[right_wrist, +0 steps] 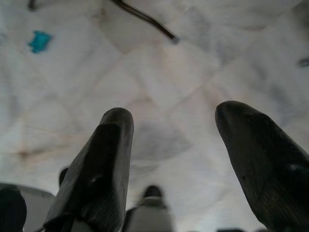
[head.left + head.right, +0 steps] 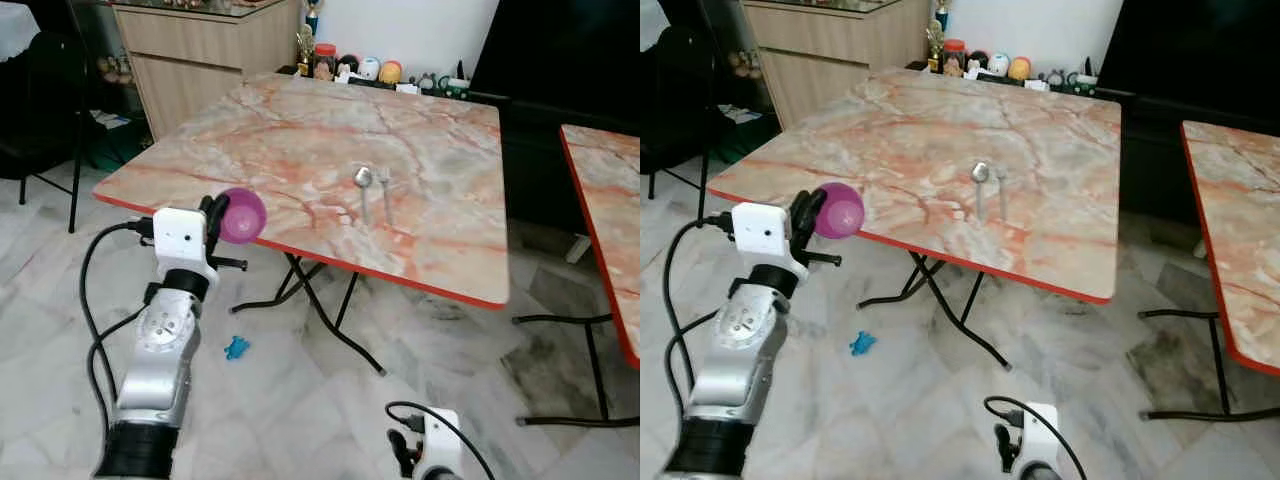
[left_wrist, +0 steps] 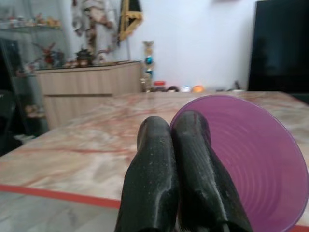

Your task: Setting the table

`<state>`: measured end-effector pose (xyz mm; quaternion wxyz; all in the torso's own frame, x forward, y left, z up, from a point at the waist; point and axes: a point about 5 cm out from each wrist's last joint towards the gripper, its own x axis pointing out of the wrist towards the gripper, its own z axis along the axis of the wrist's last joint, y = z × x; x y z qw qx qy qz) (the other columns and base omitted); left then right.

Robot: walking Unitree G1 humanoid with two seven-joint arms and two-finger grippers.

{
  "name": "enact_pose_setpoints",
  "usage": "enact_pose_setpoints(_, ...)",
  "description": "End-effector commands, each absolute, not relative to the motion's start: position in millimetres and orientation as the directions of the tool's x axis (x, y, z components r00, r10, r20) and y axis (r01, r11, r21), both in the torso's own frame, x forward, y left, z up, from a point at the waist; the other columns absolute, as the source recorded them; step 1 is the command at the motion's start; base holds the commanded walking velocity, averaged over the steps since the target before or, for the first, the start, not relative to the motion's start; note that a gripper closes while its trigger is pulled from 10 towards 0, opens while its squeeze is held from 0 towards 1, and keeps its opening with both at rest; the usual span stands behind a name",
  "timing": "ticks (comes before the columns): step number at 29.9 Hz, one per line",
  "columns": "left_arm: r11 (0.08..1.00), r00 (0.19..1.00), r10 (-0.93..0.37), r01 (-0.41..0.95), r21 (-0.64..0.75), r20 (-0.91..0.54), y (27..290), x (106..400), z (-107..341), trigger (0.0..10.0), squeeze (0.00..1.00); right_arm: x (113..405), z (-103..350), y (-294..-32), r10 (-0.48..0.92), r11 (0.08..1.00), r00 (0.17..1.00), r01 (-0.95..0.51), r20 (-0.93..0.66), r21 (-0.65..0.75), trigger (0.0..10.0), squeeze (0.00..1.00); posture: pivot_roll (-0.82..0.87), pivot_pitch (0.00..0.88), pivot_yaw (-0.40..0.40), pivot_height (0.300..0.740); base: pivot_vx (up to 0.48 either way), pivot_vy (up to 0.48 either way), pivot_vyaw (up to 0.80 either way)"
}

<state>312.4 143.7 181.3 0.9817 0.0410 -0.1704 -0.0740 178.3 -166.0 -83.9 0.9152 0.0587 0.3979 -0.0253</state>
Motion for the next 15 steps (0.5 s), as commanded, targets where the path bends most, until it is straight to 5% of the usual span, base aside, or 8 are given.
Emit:
enact_pose_setpoints(1,0.988,0.927,-0.140,0.108,0.111,0.349,151.7,312.7,186.4,10.0,0.00,186.3,-80.2,-160.4,0.020,0.993,0.699,0.067,-0.714,0.093,10.0,0.00,0.14,0.000,-0.070,0.740,0.000,-0.375,0.80)
enact_pose_setpoints(4,0.987,0.926,-0.145,0.113,0.111,0.349,150.5,312.9,186.3,10.0,0.00,185.8,-80.6,-160.3,0.016,0.993,0.697,0.073,-0.717,0.094,10.0,0.00,0.14,0.000,-0.070,0.740,0.000,-0.377,0.70)
enact_pose_setpoints(15,0.985,0.926,-0.164,0.135,0.106,0.341,145.7,312.5,183.7,10.0,0.00,184.5,-80.8,-163.7,0.004,0.988,0.701,0.106,-0.714,0.109,10.0,0.00,0.14,0.000,-0.070,0.740,0.000,-0.376,0.00)
